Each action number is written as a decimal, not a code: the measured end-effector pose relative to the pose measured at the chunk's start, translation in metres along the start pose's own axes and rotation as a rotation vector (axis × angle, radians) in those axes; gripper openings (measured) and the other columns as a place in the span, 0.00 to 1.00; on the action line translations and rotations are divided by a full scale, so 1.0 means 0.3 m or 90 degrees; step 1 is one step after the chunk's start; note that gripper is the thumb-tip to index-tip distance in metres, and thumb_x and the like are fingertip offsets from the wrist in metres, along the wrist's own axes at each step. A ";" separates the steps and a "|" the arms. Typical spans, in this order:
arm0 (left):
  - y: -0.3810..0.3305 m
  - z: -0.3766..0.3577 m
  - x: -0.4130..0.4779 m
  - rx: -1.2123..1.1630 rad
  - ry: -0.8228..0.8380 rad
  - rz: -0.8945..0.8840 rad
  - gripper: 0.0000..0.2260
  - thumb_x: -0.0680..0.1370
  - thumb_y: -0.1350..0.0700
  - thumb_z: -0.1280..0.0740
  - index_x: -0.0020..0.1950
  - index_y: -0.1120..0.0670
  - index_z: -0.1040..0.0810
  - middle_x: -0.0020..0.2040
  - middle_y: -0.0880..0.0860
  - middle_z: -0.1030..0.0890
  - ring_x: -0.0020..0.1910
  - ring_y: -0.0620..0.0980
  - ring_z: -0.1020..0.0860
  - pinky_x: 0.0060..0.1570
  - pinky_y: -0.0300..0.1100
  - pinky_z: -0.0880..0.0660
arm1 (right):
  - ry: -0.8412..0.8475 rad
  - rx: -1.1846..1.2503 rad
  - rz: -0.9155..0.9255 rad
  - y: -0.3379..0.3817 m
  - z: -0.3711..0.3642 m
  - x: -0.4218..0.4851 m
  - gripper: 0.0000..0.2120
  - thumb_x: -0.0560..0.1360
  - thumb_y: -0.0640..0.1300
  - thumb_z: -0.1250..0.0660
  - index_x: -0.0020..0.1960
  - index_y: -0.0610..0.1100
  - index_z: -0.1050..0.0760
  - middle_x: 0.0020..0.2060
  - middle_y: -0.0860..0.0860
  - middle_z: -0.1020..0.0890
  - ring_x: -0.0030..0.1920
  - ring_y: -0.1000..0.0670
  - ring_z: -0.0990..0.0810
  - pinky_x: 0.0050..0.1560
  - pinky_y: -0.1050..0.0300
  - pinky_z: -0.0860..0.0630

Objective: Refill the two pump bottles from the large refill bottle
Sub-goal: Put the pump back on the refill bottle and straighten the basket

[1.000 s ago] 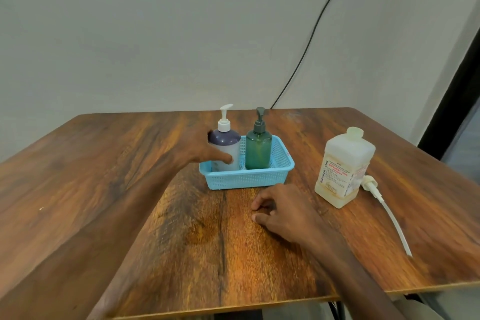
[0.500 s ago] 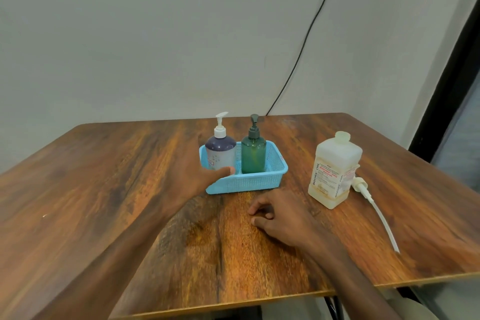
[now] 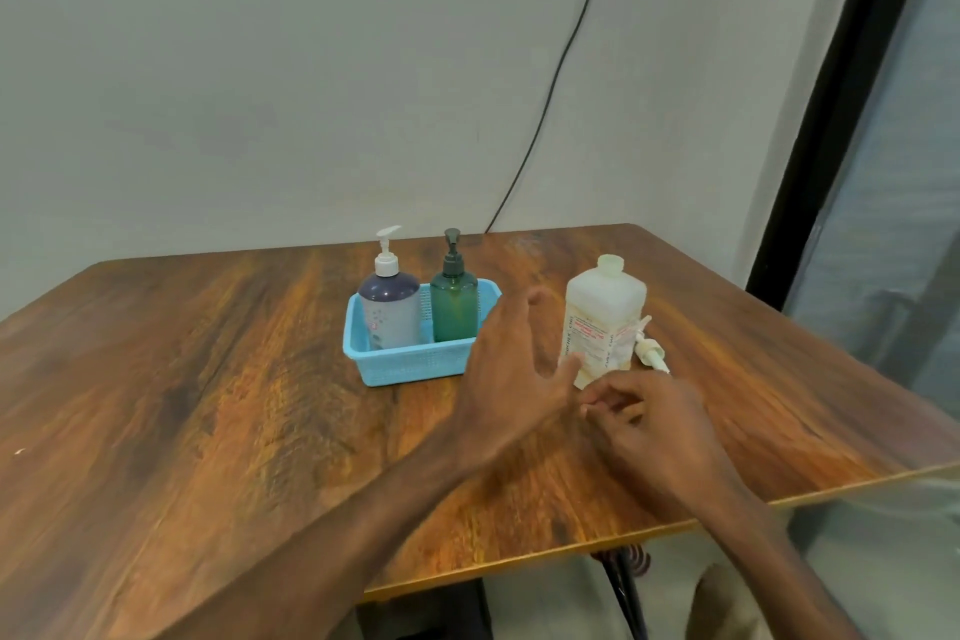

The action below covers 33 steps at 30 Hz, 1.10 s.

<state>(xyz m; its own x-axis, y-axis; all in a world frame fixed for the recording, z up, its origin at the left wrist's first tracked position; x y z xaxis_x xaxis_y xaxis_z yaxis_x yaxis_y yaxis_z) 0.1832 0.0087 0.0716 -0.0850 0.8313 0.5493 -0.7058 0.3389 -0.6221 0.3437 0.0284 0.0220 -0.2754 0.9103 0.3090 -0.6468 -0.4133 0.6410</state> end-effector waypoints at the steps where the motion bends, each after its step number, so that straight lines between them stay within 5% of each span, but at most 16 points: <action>1: -0.005 -0.053 0.029 -0.002 0.028 0.008 0.35 0.74 0.46 0.22 0.75 0.49 0.36 0.72 0.48 0.29 0.69 0.47 0.29 0.68 0.42 0.28 | -0.019 0.009 -0.008 -0.024 0.028 -0.008 0.07 0.75 0.44 0.25 0.47 0.57 0.15 0.41 0.64 0.16 0.45 0.64 0.18 0.44 0.68 0.21; 5: -0.011 -0.206 0.138 -0.037 0.070 0.034 0.50 0.67 0.36 0.21 0.78 0.49 0.46 0.74 0.50 0.32 0.72 0.51 0.30 0.69 0.48 0.28 | -0.109 0.042 -0.031 -0.094 0.129 -0.040 0.09 0.74 0.40 0.24 0.45 0.56 0.14 0.38 0.66 0.16 0.45 0.65 0.19 0.43 0.73 0.25; 10: 0.003 -0.259 0.197 -0.064 0.069 0.041 0.39 0.71 0.42 0.21 0.73 0.45 0.40 0.68 0.48 0.28 0.64 0.50 0.24 0.57 0.49 0.19 | -0.152 0.042 -0.094 -0.173 0.200 -0.054 0.07 0.75 0.45 0.25 0.48 0.57 0.16 0.43 0.65 0.16 0.46 0.65 0.20 0.44 0.68 0.26; 15: 0.019 -0.195 0.154 -0.099 0.159 0.033 0.38 0.71 0.44 0.20 0.74 0.44 0.37 0.63 0.41 0.29 0.58 0.42 0.25 0.45 0.29 0.27 | -0.177 0.062 -0.133 -0.229 0.223 -0.005 0.08 0.76 0.44 0.26 0.54 0.55 0.16 0.47 0.62 0.16 0.47 0.62 0.20 0.43 0.66 0.26; 20: 0.024 -0.080 0.099 -0.073 0.185 -0.029 0.35 0.68 0.40 0.19 0.69 0.39 0.33 0.60 0.37 0.24 0.56 0.38 0.21 0.52 0.39 0.18 | -0.194 0.034 -0.162 -0.276 0.173 0.115 0.13 0.76 0.42 0.26 0.60 0.49 0.18 0.52 0.54 0.16 0.49 0.57 0.19 0.52 0.54 0.17; 26: 0.036 -0.104 0.071 -0.097 0.253 -0.025 0.35 0.73 0.41 0.23 0.73 0.36 0.39 0.61 0.38 0.26 0.57 0.40 0.22 0.52 0.37 0.18 | -0.101 -0.097 -0.207 -0.317 0.105 0.282 0.10 0.76 0.50 0.27 0.55 0.50 0.21 0.51 0.51 0.17 0.46 0.51 0.19 0.43 0.53 0.18; 33: 0.055 -0.126 0.070 -0.168 0.267 -0.005 0.34 0.75 0.44 0.24 0.69 0.30 0.45 0.60 0.35 0.28 0.54 0.36 0.23 0.46 0.28 0.21 | -0.017 -0.077 -0.184 -0.272 0.081 0.308 0.11 0.73 0.45 0.23 0.46 0.52 0.25 0.48 0.52 0.19 0.45 0.52 0.20 0.39 0.61 0.26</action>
<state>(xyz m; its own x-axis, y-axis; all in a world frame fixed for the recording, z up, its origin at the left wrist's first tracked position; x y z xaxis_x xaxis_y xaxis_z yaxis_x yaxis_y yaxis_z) 0.1964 0.0484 0.0516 0.2482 0.9158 0.3157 -0.4985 0.4002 -0.7690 0.3883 0.1457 0.0153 -0.0507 0.9881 0.1454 -0.7759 -0.1306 0.6172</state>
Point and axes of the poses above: each hand's wrist, its own x-axis towards the middle knuckle, its own z-axis out of the back of the hand, y = z × x, the point moved 10 cm from there along x, towards the middle knuckle
